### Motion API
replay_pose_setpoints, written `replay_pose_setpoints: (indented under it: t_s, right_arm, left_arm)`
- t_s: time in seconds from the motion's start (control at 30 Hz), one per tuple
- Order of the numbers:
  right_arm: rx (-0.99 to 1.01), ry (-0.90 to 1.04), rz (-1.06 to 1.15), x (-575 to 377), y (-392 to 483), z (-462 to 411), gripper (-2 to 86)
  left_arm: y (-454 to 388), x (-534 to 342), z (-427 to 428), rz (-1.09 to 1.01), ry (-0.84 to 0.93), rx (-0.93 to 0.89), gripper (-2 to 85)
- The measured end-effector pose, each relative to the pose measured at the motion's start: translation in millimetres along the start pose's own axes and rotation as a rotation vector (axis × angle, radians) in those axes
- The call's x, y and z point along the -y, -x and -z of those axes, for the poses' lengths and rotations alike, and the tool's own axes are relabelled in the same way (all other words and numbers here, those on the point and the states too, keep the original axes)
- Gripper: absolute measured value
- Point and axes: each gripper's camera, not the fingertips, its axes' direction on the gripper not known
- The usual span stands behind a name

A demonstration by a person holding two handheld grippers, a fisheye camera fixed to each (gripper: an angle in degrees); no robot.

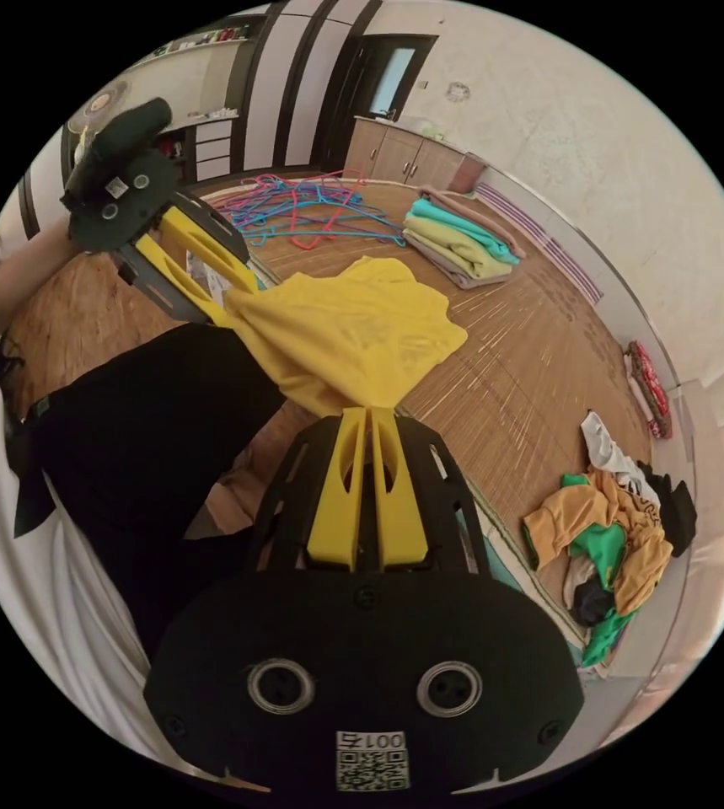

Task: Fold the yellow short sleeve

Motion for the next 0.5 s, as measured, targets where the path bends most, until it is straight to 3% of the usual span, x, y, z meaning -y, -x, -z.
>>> replay_pose_setpoints:
  t_s: [0.1, 0.27, 0.5]
  right_arm:
    - [0.012, -0.037, -0.002, -3.5, -2.8, 9.8, 0.3]
    - [0.228, -0.081, -0.192, -14.0, -40.4, 10.7, 0.3]
    - [0.245, -0.103, -0.187, 1.3, -58.6, 23.3, 0.4]
  left_arm:
    - [5.8, -2.5, -6.7, 0.003, 0.019, -0.005, 7.4]
    - [11.2, -7.7, 4.3, -0.055, -0.010, -0.071, 8.6]
    - [11.5, -8.5, 1.0, -0.093, -0.019, -0.070, 12.3]
